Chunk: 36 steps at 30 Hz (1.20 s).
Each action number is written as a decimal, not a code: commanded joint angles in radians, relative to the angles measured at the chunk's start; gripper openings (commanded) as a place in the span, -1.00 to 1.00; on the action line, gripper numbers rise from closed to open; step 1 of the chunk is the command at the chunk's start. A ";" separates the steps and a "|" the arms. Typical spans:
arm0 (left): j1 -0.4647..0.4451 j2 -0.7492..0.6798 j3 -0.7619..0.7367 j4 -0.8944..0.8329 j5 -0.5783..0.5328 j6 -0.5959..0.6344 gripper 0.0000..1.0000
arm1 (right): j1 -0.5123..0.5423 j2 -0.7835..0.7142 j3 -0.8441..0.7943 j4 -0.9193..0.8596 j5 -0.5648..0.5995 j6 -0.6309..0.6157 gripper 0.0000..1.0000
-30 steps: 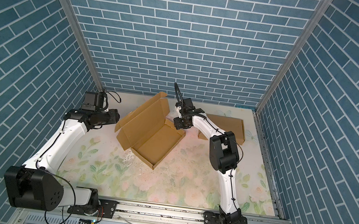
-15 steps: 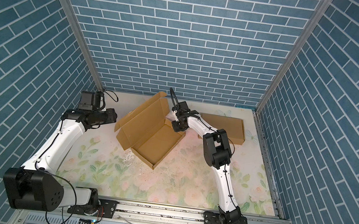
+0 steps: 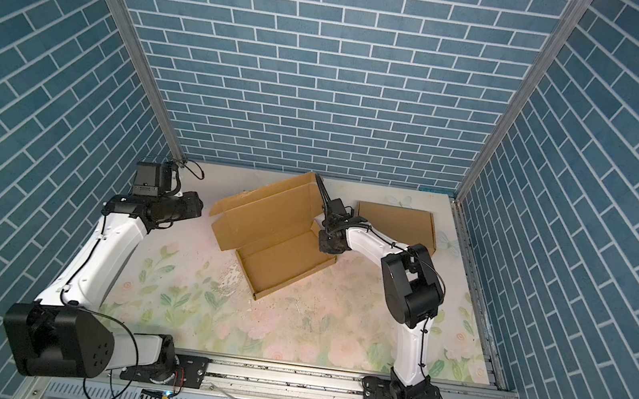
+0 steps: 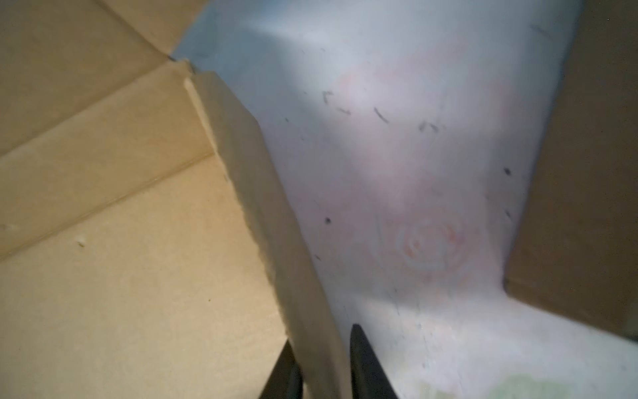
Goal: Fold the paper box
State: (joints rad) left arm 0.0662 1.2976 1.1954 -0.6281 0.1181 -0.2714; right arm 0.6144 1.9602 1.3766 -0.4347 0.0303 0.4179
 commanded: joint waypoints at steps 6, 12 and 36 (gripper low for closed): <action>0.006 -0.028 -0.052 0.040 0.048 0.009 0.04 | 0.001 -0.163 -0.259 0.167 -0.066 0.328 -0.46; 0.006 -0.064 -0.073 0.015 0.071 0.014 0.04 | -0.013 -0.324 -0.303 0.182 -0.095 0.223 -0.09; 0.006 -0.252 -0.407 0.331 0.414 0.204 0.30 | -0.354 -0.034 0.309 0.059 -0.862 -0.640 0.23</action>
State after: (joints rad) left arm 0.0669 1.0191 0.7921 -0.3893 0.4694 -0.1226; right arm 0.2768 1.8572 1.5864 -0.3046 -0.6643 -0.0860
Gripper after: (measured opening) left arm 0.647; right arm 0.614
